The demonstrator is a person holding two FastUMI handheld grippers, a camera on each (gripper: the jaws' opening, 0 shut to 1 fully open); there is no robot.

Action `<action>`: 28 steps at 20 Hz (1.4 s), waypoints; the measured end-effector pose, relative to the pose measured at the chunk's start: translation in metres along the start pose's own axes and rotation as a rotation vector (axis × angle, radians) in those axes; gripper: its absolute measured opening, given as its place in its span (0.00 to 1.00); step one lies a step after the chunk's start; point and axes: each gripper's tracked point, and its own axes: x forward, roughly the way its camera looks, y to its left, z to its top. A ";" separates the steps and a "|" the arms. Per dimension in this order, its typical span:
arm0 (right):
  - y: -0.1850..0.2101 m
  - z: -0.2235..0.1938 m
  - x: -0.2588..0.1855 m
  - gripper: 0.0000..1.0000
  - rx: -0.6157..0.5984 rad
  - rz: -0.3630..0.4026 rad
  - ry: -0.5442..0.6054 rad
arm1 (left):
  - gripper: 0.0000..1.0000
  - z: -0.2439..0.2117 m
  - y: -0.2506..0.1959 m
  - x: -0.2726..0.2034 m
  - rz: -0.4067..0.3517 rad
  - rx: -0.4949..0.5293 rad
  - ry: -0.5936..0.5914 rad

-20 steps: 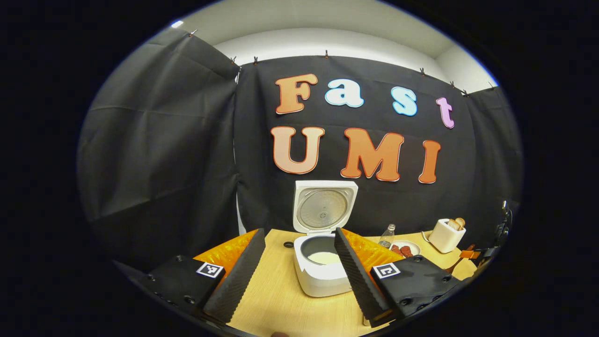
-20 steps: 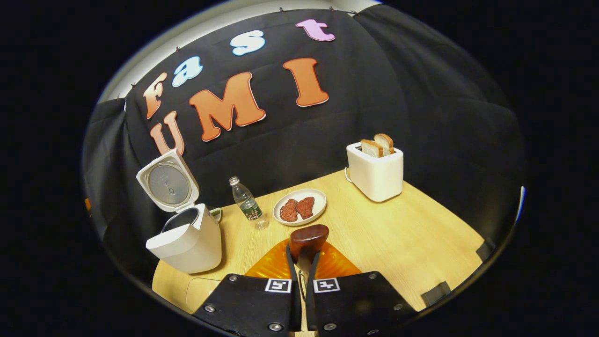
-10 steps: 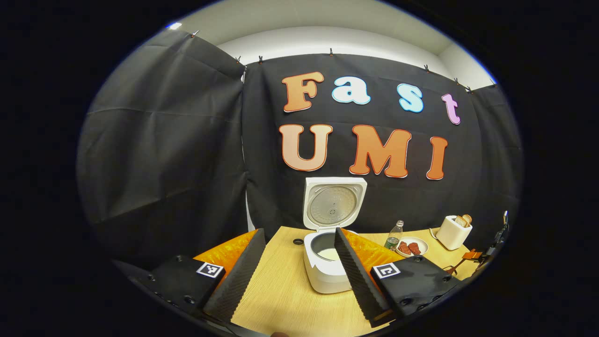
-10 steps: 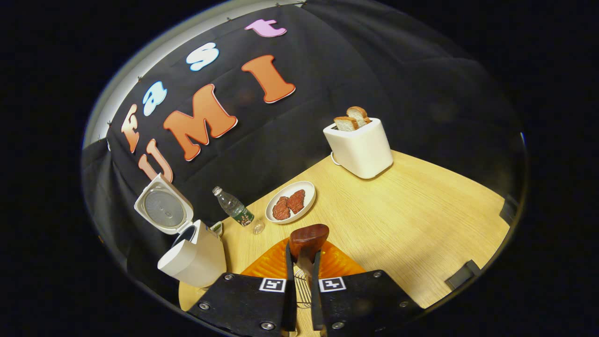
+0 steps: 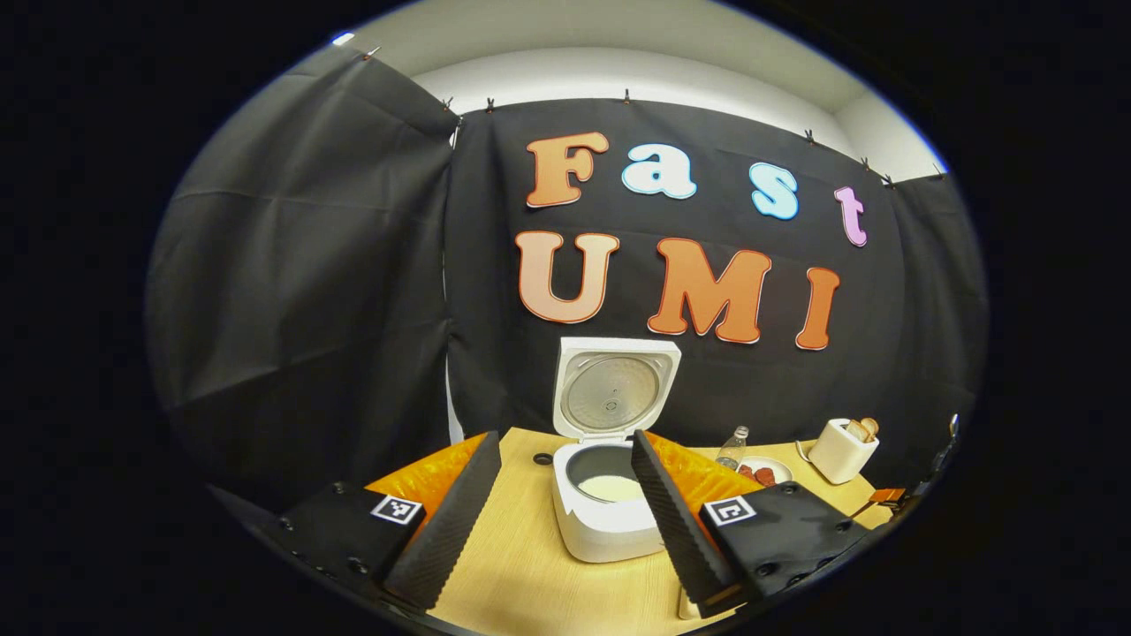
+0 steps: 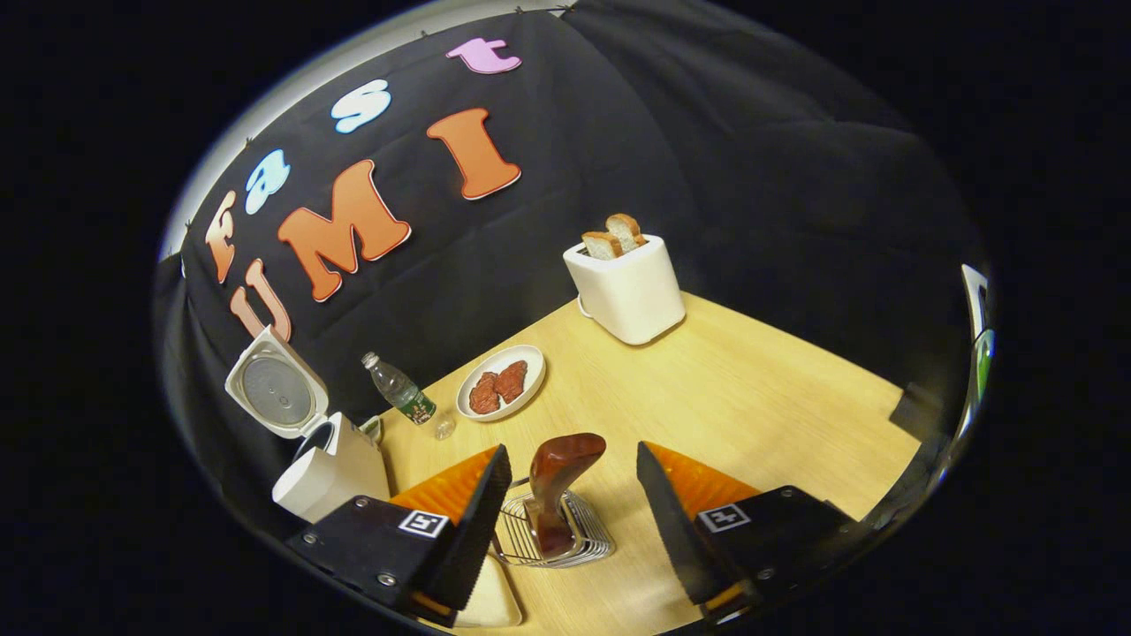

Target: Close the left gripper, press the button to open the rice cooker; take a wooden spoon from the chopstick holder with the right hand, scoop a spoonful of rice and pour it into the rice cooker, then put the wooden spoon back into the chopstick holder.

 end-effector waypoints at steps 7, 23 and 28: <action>-0.002 0.032 -0.037 0.95 -0.012 -0.030 -0.052 | 1.00 0.077 -0.027 0.080 -0.035 0.033 -0.025; 0.039 0.161 -0.133 0.95 -0.320 -0.050 -0.329 | 1.00 0.128 -0.079 0.327 -0.152 0.054 0.156; 0.036 0.160 -0.132 0.95 -0.348 -0.080 -0.336 | 1.00 0.074 -0.106 0.385 -0.219 0.077 0.310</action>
